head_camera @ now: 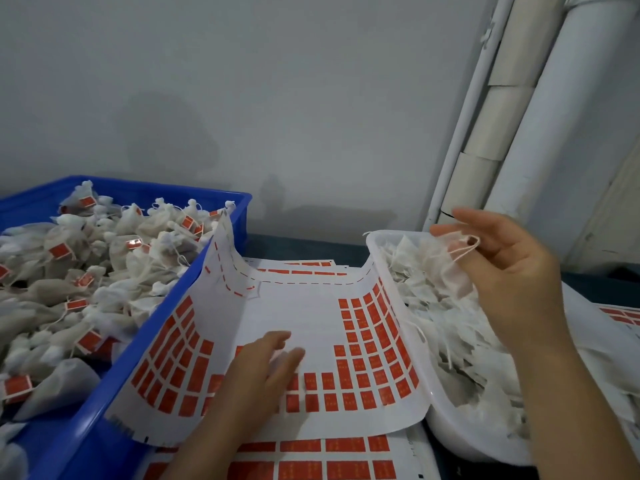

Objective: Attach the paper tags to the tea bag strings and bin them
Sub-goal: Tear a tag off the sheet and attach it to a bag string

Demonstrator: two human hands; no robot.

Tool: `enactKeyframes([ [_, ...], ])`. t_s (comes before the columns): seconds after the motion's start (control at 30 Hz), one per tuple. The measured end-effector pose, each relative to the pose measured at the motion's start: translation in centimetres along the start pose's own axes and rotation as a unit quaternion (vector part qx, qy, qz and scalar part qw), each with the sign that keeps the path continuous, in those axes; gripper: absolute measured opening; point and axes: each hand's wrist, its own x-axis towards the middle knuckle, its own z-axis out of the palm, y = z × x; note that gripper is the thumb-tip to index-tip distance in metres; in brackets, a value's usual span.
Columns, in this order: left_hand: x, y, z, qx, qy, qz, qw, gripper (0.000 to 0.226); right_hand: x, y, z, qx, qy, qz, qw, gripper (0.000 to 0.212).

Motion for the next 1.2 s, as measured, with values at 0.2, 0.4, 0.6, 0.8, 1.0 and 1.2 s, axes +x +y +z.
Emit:
enactKeyframes([
  [0.2,-0.1,0.1,-1.2,-0.218,0.114,0.034,0.969,0.049,-3.3,-2.0,6.4,-0.011,-0.141,0.034,0.989,0.013],
  [0.4,-0.6,0.1,-1.6,-0.267,0.082,0.121,0.953,0.039,-7.8,3.7,11.9,-0.04,-0.171,0.191,0.966,0.011],
  [0.6,-1.3,1.1,-0.7,-0.145,-0.023,0.101,0.984,0.071,-9.3,5.0,12.4,0.155,-0.1,0.332,0.925,0.01],
  [0.8,-1.3,1.0,-0.6,-0.153,0.007,0.14,0.978,0.022,-9.1,5.8,11.4,0.063,-0.086,0.269,0.957,0.03],
  [1.0,-1.4,1.3,-0.6,-0.212,0.049,0.109,0.97,0.008,-9.7,5.7,11.8,0.055,-0.118,0.234,0.963,0.024],
  [1.2,-0.9,0.8,-0.7,-0.224,0.068,0.051,0.971,0.014,-9.7,6.0,11.9,0.022,-0.109,0.206,0.972,0.025],
])
